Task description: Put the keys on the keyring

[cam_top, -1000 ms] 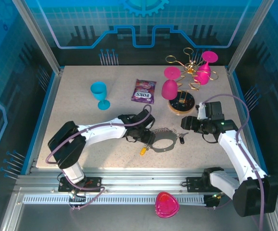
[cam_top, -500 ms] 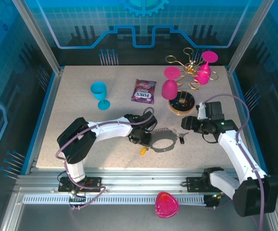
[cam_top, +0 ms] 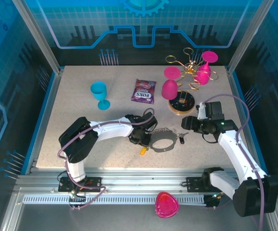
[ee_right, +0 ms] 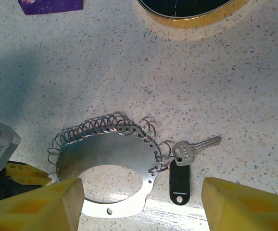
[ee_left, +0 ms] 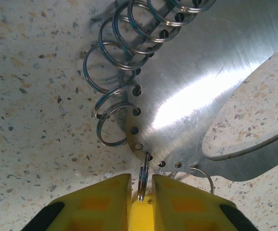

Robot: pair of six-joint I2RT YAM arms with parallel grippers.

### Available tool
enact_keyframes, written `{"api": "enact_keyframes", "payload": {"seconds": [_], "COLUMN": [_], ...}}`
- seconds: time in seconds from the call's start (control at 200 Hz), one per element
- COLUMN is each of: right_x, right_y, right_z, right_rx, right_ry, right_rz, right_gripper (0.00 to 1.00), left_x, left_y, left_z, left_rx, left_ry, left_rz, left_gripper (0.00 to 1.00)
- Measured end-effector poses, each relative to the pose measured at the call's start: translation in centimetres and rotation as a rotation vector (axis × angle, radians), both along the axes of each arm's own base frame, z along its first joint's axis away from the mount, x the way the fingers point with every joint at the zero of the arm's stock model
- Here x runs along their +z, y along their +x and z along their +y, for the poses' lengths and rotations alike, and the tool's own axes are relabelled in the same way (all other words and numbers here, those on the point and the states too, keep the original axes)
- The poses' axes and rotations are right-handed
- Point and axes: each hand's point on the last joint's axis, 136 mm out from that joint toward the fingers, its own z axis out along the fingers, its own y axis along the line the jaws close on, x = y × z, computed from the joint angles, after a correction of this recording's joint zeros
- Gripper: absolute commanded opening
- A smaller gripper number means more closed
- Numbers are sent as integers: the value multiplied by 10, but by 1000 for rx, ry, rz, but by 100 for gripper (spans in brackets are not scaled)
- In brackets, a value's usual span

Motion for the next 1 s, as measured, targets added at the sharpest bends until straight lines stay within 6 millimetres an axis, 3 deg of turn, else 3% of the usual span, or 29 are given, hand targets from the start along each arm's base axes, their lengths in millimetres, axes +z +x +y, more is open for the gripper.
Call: {"api": "enact_keyframes", "payload": {"seconds": [0.37, 0.495, 0.62, 0.81, 1.0], "right_x": [0, 1, 8, 34, 68], "right_y": [-2, -5, -8, -4, 5], "right_z": [0, -1, -2, -1, 12], "right_rx": [0, -2, 1, 32, 145], "right_ry": [-2, -4, -10, -20, -13], "right_rz": [4, 5, 4, -63, -163], "right_gripper": [66, 66, 66, 66, 63], "left_x": [1, 10, 44, 103, 127], "left_y": [0, 4, 9, 17, 22], "left_z": [0, 2, 3, -3, -14], "left_rx": [-5, -22, -63, -189, -342], "left_ry": [-1, -9, -79, -235, -328], "left_rz": [-3, -48, -165, -415, -603], "left_gripper": [0, 0, 0, 0, 0]}}
